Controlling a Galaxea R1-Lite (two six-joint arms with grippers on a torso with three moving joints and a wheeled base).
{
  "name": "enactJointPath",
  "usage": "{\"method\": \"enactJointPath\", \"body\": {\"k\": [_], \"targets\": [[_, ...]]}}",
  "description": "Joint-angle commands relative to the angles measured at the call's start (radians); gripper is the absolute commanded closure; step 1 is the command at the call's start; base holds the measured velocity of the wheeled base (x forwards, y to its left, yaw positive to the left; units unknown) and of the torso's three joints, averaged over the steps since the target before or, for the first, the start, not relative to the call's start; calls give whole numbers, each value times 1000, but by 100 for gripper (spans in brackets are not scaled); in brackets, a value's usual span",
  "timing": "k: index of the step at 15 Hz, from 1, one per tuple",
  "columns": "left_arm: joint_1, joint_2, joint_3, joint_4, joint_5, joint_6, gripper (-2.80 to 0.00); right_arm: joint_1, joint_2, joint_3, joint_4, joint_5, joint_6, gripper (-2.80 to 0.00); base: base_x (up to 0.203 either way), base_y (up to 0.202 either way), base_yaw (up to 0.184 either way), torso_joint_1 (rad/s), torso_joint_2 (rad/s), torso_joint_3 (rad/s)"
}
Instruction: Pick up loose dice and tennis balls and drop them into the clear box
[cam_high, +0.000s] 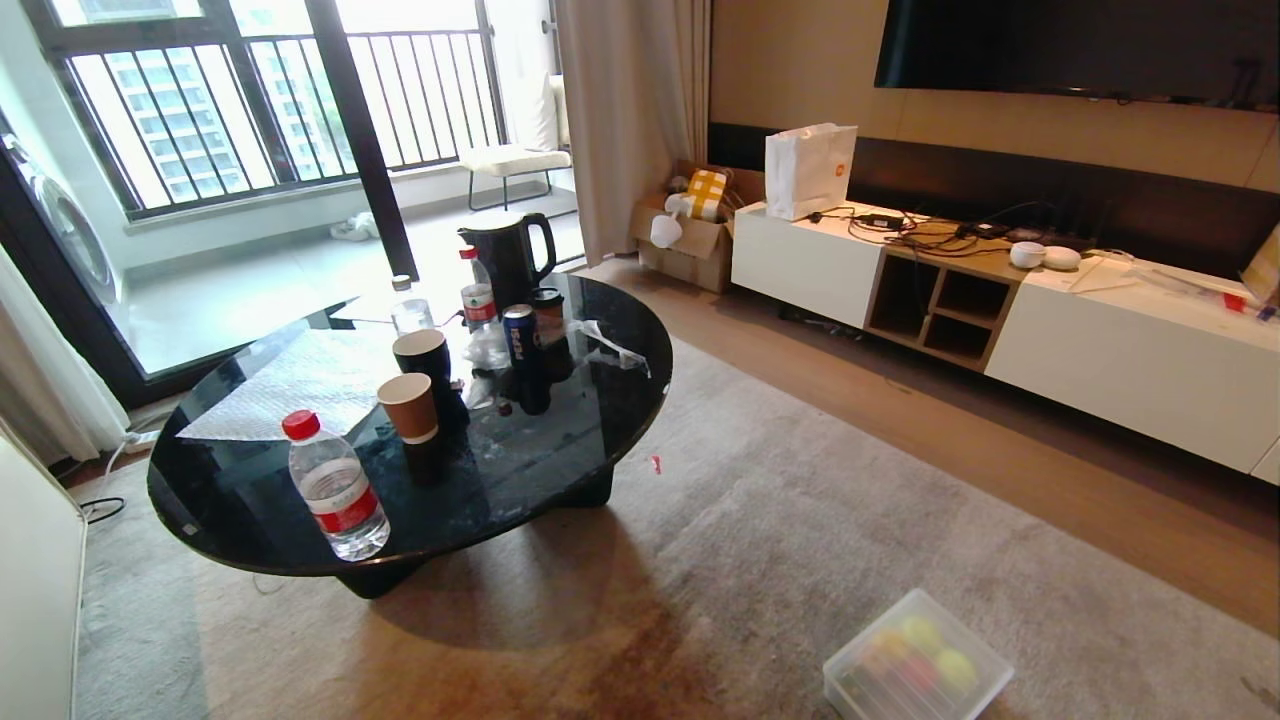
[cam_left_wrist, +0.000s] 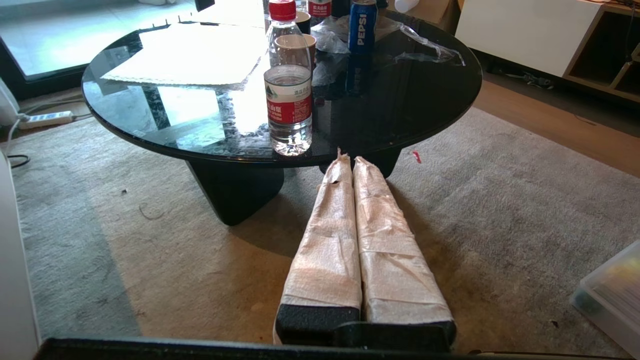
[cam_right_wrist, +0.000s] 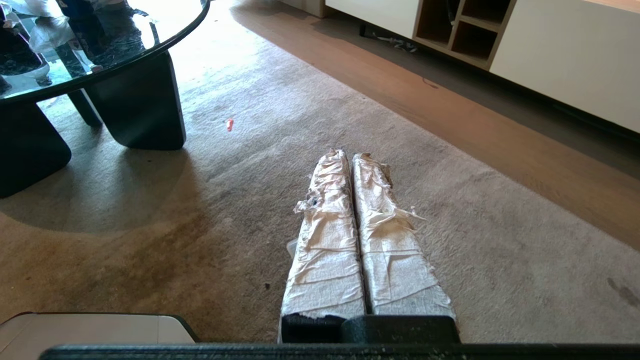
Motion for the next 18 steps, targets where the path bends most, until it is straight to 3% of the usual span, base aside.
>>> {"method": "enactJointPath", "body": {"k": [1, 6, 18], "targets": [[0, 0, 0, 0, 0, -1, 0, 0, 2, 0, 0, 1, -3, 0, 0, 0, 0, 0, 0, 0], [0, 0, 0, 0, 0, 1, 0, 0, 2, 1, -1, 0, 0, 0, 145, 0, 0, 4, 2, 4], [0, 0, 0, 0, 0, -1, 0, 0, 2, -2, 8, 0, -4, 0, 0, 0, 0, 0, 0, 0]]}}
